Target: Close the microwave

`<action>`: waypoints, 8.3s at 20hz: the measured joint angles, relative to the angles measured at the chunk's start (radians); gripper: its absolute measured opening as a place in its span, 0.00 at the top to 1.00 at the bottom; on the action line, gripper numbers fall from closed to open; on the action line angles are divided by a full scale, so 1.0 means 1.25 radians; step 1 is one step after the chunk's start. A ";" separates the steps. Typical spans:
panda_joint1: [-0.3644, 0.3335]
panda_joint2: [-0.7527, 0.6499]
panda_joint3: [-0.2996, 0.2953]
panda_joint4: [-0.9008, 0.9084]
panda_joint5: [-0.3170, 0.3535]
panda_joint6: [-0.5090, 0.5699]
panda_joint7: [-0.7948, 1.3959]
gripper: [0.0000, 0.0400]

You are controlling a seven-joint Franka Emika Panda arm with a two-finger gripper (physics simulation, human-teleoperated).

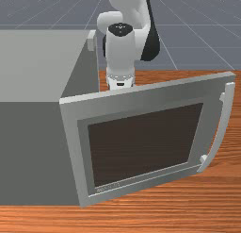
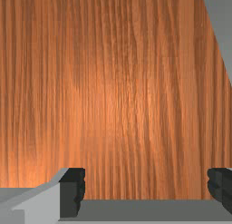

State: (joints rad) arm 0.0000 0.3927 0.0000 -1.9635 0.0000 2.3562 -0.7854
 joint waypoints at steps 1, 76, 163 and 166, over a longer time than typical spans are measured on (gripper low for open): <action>0.000 0.000 0.000 0.000 0.000 0.000 0.000 0.39; 0.102 -0.120 0.049 0.267 -0.039 -0.160 0.165 0.00; 0.121 -0.068 0.088 0.181 -0.011 0.043 0.067 0.00; 0.096 -0.129 0.104 0.099 0.065 0.045 0.025 0.00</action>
State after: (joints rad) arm 0.1194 0.2320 0.1299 -1.8402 0.0815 2.4127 -0.7536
